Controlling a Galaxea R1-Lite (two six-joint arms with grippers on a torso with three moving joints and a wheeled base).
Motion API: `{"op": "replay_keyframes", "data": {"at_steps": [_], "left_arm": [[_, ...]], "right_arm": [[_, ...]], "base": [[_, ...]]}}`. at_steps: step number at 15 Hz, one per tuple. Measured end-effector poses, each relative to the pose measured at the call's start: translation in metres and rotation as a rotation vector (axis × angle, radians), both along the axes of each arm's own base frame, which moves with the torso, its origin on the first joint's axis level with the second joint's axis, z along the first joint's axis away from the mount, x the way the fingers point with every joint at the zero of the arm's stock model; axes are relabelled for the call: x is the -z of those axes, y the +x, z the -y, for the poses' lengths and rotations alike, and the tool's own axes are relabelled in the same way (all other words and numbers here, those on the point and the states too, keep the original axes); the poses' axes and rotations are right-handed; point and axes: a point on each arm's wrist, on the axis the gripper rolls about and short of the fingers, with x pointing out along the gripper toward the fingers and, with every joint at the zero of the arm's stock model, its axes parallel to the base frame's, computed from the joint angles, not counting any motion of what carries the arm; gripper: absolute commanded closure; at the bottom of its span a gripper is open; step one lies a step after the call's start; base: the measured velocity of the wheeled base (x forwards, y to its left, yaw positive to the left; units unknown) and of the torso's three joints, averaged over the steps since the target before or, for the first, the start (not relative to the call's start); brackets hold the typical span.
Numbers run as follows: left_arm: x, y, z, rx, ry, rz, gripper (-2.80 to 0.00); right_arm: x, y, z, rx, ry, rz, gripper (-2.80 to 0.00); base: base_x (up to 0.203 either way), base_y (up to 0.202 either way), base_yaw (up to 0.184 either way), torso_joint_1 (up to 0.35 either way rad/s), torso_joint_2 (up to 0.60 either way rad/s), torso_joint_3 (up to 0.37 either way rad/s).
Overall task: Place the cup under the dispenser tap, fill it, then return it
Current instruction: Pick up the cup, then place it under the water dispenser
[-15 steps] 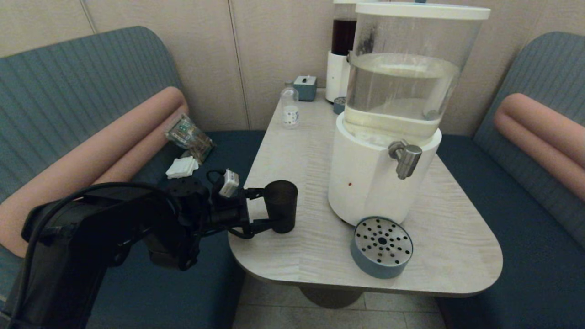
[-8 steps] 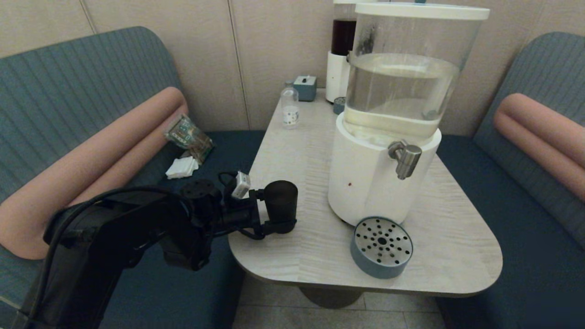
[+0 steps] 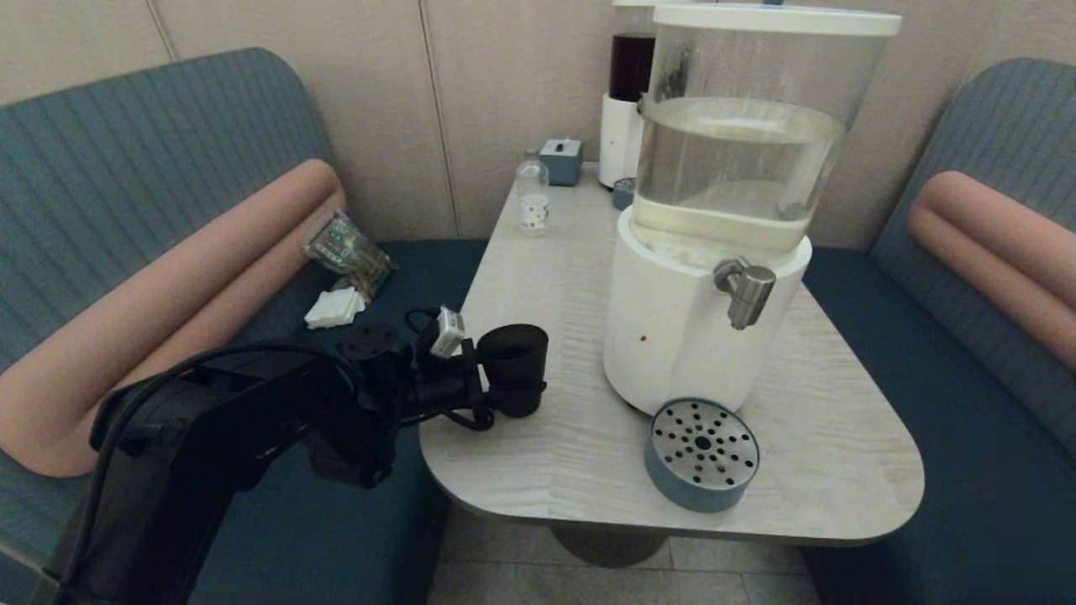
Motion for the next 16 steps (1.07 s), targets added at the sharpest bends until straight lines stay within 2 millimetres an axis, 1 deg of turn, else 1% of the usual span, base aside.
{"op": "replay_keyframes", "data": {"at_steps": [3,5,6,8,12,14,16], "left_arm": [[-0.006,-0.004,-0.001,-0.005,0.003,0.017,0.00],[-0.015,-0.011,-0.002,-0.004,0.004,0.015,0.00],[-0.022,-0.018,0.001,0.006,0.003,0.015,0.00],[-0.039,-0.035,0.020,0.058,-0.003,0.026,0.00],[-0.071,-0.068,0.082,0.140,-0.062,0.049,0.00],[-0.084,-0.076,0.105,0.163,-0.102,0.058,0.00],[-0.090,-0.079,0.122,0.169,-0.130,0.075,0.00]], "right_arm": [[0.000,0.000,0.000,-0.001,0.000,0.000,0.00],[0.000,0.000,0.000,0.000,0.000,0.000,0.00],[0.000,0.000,0.000,-0.001,0.000,0.000,0.00],[0.000,0.000,0.000,-0.001,0.000,0.000,0.00],[0.000,0.000,0.000,0.000,0.000,0.000,0.00],[0.000,0.000,0.000,-0.001,0.000,0.000,0.00],[0.000,0.000,0.000,0.000,0.000,0.000,0.00]], "base": [[0.000,0.000,0.000,0.000,0.00,0.000],[0.000,0.000,0.000,0.000,0.00,0.000],[0.000,0.000,0.000,0.000,0.00,0.000],[0.000,0.000,0.000,0.000,0.00,0.000],[0.000,0.000,0.000,0.000,0.00,0.000],[0.000,0.000,0.000,0.000,0.00,0.000],[0.000,0.000,0.000,0.000,0.00,0.000]]}}
